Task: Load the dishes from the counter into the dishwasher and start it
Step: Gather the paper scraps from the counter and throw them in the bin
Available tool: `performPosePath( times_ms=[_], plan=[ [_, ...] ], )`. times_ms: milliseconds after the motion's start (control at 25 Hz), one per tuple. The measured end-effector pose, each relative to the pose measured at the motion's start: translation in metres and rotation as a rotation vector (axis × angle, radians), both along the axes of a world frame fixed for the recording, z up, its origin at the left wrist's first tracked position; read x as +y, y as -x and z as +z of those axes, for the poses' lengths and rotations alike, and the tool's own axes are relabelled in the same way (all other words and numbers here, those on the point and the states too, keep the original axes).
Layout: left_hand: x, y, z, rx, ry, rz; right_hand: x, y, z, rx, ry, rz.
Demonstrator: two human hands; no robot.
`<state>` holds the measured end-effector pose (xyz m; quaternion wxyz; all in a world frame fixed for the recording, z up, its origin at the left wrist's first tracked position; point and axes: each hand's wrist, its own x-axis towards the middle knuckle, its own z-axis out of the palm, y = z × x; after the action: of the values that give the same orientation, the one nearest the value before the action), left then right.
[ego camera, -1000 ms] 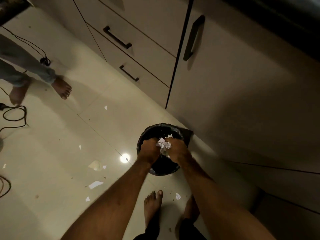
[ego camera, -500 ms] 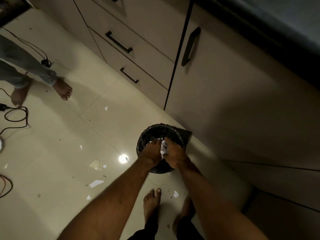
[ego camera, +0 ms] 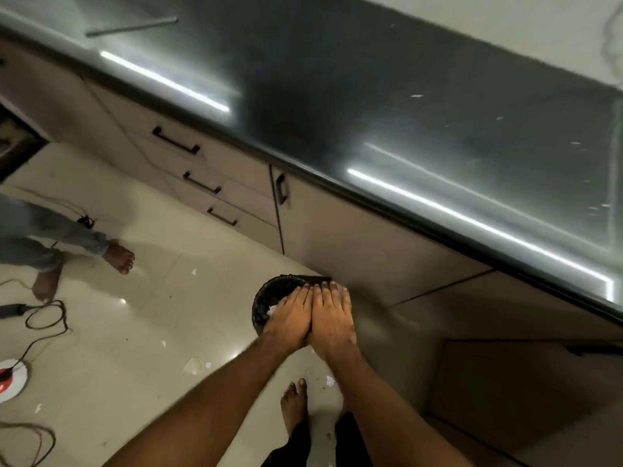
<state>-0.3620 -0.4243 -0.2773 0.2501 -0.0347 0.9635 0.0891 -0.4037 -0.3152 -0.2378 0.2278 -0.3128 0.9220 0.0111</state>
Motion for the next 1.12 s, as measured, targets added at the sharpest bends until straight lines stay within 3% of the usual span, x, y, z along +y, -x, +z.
performPosePath(
  times_ms=[280,480,680,920,1120],
  plan=[
    [0.111,0.028,0.121,0.180,-0.066,-0.411,0.144,-0.015,0.102,0.234,0.046,-0.264],
    [0.216,0.066,0.196,0.280,-0.309,-0.751,0.275,-0.027,0.159,0.395,0.117,-0.528],
    [0.337,0.089,0.236,0.303,-0.324,-1.132,0.378,-0.064,0.185,0.427,0.241,-0.839],
    [0.434,0.087,0.247,0.150,-0.139,-1.418,0.459,-0.122,0.173,0.322,0.321,-0.986],
    [0.501,0.095,0.248,0.018,-0.118,-1.400,0.531,-0.135,0.160,0.254,0.259,-0.887]
  ],
)
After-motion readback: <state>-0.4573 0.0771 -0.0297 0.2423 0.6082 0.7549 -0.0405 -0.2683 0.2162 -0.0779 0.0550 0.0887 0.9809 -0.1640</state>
